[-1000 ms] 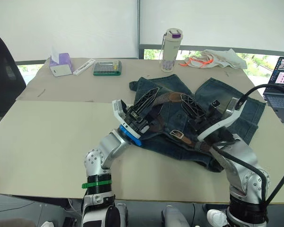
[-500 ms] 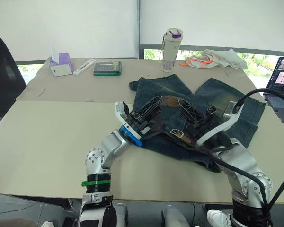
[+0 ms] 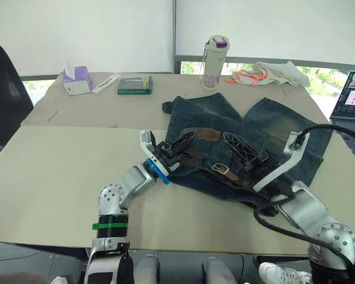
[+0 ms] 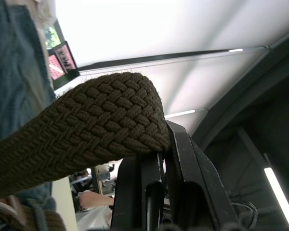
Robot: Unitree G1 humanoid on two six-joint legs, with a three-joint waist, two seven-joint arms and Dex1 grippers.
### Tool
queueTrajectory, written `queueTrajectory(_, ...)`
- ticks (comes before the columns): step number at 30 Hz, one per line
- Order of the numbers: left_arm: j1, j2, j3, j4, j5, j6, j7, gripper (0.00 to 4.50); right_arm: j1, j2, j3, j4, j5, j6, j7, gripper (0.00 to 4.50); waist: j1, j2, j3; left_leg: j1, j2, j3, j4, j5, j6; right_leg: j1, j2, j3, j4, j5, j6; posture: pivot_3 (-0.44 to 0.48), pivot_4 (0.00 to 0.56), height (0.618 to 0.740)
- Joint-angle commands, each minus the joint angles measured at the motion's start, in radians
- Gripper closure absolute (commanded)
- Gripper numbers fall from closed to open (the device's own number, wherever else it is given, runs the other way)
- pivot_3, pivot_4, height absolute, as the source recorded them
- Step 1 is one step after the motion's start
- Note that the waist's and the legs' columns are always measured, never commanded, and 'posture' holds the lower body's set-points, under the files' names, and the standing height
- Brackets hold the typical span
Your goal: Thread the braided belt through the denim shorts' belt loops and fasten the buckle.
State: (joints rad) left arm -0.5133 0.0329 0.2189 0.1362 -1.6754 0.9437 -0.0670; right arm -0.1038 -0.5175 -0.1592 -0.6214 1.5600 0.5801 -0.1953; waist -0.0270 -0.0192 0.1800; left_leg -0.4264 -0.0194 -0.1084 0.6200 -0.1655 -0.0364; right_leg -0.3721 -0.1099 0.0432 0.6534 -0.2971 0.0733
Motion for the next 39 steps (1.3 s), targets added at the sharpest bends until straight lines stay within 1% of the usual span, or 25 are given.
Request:
queueTrajectory(1,-0.02,0.014,0.011,0.0,0.008,0.006,0.007,4.5,0.066,-0.164,0.051,-0.052,-0.35,0.031,0.159,1.34,0.007,0.0,0.0,0.0,0.0,0.0,0.0,0.0,0.0,0.0,0.0,0.0,-0.001,0.0,0.0,0.0,0.15,0.74)
queueTrajectory(3,-0.018,0.02,0.008,0.004,0.018,0.009,0.011,4.5,0.09,-0.275,0.129,-0.052,-0.571,0.027,0.211,1.34,0.008,0.0,0.0,0.0,0.0,0.0,-0.002,0.0,0.0,0.001,0.001,0.0,-0.005,0.0,0.001,0.0,0.15,0.74)
queueTrajectory(5,-0.016,0.023,0.006,0.004,0.022,0.012,0.011,4.5,0.095,-0.349,0.2,-0.048,-0.752,0.014,0.249,1.34,0.009,0.0,0.0,0.0,-0.001,0.0,-0.003,0.0,0.0,0.0,0.001,0.001,-0.005,0.0,0.001,0.0,0.15,0.74)
queueTrajectory(6,-0.015,0.023,0.005,0.003,0.025,0.013,0.012,4.5,0.093,-0.37,0.227,-0.039,-0.827,0.005,0.259,1.34,0.01,-0.001,0.0,0.0,-0.001,0.0,-0.003,0.0,0.0,0.0,0.001,0.0,-0.006,0.0,0.001,0.0,0.15,0.74)
queueTrajectory(8,-0.012,0.021,0.002,0.002,0.033,0.016,0.015,4.5,0.076,-0.371,0.26,-0.01,-0.94,0.01,0.246,1.34,0.011,-0.001,0.0,0.0,0.0,0.0,-0.003,0.0,0.0,0.001,0.0,0.0,-0.006,0.0,0.001,0.0,0.15,0.74)
queueTrajectory(11,-0.013,0.017,-0.002,0.003,0.045,0.021,0.014,4.5,0.055,-0.321,0.26,0.011,-0.983,0.075,0.228,1.34,0.013,-0.002,0.001,0.0,0.0,0.0,-0.003,0.0,0.0,0.001,0.0,0.001,-0.006,0.001,0.001,0.0,0.15,0.74)
queueTrajectory(12,-0.014,0.015,-0.002,0.003,0.048,0.022,0.015,4.5,0.05,-0.333,0.283,0.011,-1.024,0.089,0.247,1.34,0.014,-0.002,0.001,0.0,0.0,0.0,-0.003,0.0,0.0,0.001,0.0,0.001,-0.006,0.001,0.001,0.0,0.15,0.74)
queueTrajectory(15,-0.017,0.01,0.003,0.006,0.053,0.022,0.016,4.5,0.047,-0.309,0.284,0.012,-1.078,0.137,0.249,1.34,0.016,-0.002,0.001,0.0,0.0,0.0,-0.003,0.0,0.0,0.001,0.0,0.0,-0.006,0.001,0.001,0.0,0.15,0.74)
queueTrajectory(20,-0.02,0.005,0.008,0.008,0.066,0.022,0.014,4.5,0.059,-0.265,0.272,-0.025,-1.089,0.213,0.286,1.34,0.016,-0.003,0.001,0.0,0.0,0.0,-0.003,0.0,0.0,0.001,0.0,0.0,-0.006,0.001,0.001,0.0,0.15,0.74)
queueTrajectory(22,-0.021,0.002,0.01,0.01,0.071,0.02,0.012,4.5,0.049,-0.255,0.266,-0.023,-1.128,0.233,0.275,1.34,0.015,-0.003,0.001,0.0,0.0,0.0,-0.003,0.0,0.0,0.001,0.0,0.0,-0.006,0.001,0.001,0.0,0.15,0.74)
queueTrajectory(25,-0.02,-0.002,0.011,0.01,0.075,0.02,0.011,4.5,0.038,-0.25,0.266,-0.024,-1.176,0.249,0.285,2.16,0.016,-0.003,0.001,0.0,0.0,0.0,-0.003,0.0,0.0,0.001,0.0,0.0,-0.006,0.001,0.001,0.0,0.15,0.74)
queueTrajectory(31,-0.016,-0.003,0.014,0.013,0.085,0.024,0.008,4.5,0.047,-0.269,0.292,-0.04,-1.296,0.226,0.308,4.22,0.016,-0.003,0.001,0.0,-0.001,0.0,-0.003,0.0,0.0,0.001,0.0,0.0,-0.006,0.001,0.001,0.0,0.15,0.74)
queueTrajectory(32,-0.015,-0.002,0.013,0.013,0.087,0.026,0.008,4.5,0.05,-0.268,0.293,-0.044,-1.314,0.216,0.313,4.47,0.016,-0.003,0.001,0.0,-0.001,0.0,-0.003,0.0,0.0,0.001,0.0,0.0,-0.006,0.001,0.001,0.0,0.15,0.74)
queueTrajectory(33,-0.013,-0.001,0.012,0.013,0.088,0.029,0.01,4.5,0.055,-0.255,0.287,-0.049,-1.324,0.208,0.314,4.47,0.016,-0.003,0.001,0.0,-0.001,0.0,-0.003,0.0,0.0,0.001,0.0,0.0,-0.006,0.001,0.001,0.0,0.15,0.74)
queueTrajectory(36,-0.008,-0.004,0.006,0.019,0.089,0.04,0.032,4.5,0.081,-0.169,0.251,-0.064,-1.352,0.142,0.285,4.47,0.016,-0.003,0.001,0.0,0.0,0.0,-0.003,0.0,0.0,0.001,0.0,0.0,-0.006,0.001,0.002,0.0,0.15,0.74)
queueTrajectory(39,-0.017,-0.022,0.013,0.045,0.081,0.039,0.081,4.5,0.105,-0.1,0.237,-0.062,-1.407,0.044,0.266,4.47,0.014,-0.003,0.001,0.0,0.0,0.0,-0.003,0.0,0.0,0.001,0.0,0.0,-0.006,0.001,0.002,0.0,0.15,0.74)
